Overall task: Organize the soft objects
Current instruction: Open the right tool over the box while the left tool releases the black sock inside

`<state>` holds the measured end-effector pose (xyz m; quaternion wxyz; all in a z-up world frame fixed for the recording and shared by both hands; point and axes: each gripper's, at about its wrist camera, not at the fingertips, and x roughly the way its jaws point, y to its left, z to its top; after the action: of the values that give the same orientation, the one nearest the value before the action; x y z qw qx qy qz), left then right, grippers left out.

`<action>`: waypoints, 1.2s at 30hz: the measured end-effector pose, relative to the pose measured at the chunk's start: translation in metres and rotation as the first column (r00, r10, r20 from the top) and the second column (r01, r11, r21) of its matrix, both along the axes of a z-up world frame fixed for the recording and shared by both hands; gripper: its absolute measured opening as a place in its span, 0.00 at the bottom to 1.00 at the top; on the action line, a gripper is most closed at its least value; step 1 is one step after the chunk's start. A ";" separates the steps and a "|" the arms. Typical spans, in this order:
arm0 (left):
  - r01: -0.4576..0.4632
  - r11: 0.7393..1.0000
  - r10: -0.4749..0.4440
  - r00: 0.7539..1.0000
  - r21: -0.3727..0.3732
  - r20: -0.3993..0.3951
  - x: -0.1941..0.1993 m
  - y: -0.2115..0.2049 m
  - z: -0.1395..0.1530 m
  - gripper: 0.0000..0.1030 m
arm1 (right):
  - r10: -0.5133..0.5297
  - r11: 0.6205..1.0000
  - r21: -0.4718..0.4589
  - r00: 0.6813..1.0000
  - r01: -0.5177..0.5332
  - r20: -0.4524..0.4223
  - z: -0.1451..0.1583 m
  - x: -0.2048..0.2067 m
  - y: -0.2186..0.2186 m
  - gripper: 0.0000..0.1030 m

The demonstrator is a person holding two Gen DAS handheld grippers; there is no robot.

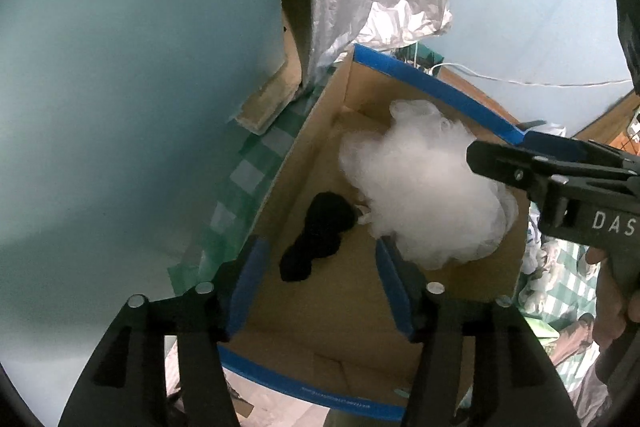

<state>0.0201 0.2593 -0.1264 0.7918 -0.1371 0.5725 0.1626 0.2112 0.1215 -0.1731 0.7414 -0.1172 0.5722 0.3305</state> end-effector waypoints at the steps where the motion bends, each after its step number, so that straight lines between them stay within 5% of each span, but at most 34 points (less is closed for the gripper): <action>1: 0.001 1.000 -0.001 1.000 0.001 0.003 -0.001 0.001 0.002 0.59 | 0.000 1.000 0.002 1.000 0.000 0.003 0.009 -0.012 -0.001 0.85; 20: 0.040 0.999 -0.040 0.999 0.010 0.027 -0.024 -0.013 0.028 0.63 | -0.014 0.999 0.033 0.998 0.012 0.055 0.058 -0.055 -0.016 0.85; 36: 0.132 0.991 -0.133 0.990 0.022 0.046 -0.027 -0.058 0.047 0.68 | -0.103 0.994 0.034 0.993 0.101 0.063 0.071 -0.063 -0.085 0.85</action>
<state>-0.0073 0.2014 -0.0794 0.8154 -0.0951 0.5600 0.1119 0.1481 0.0367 -0.1018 0.7770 -0.0872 0.5481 0.2969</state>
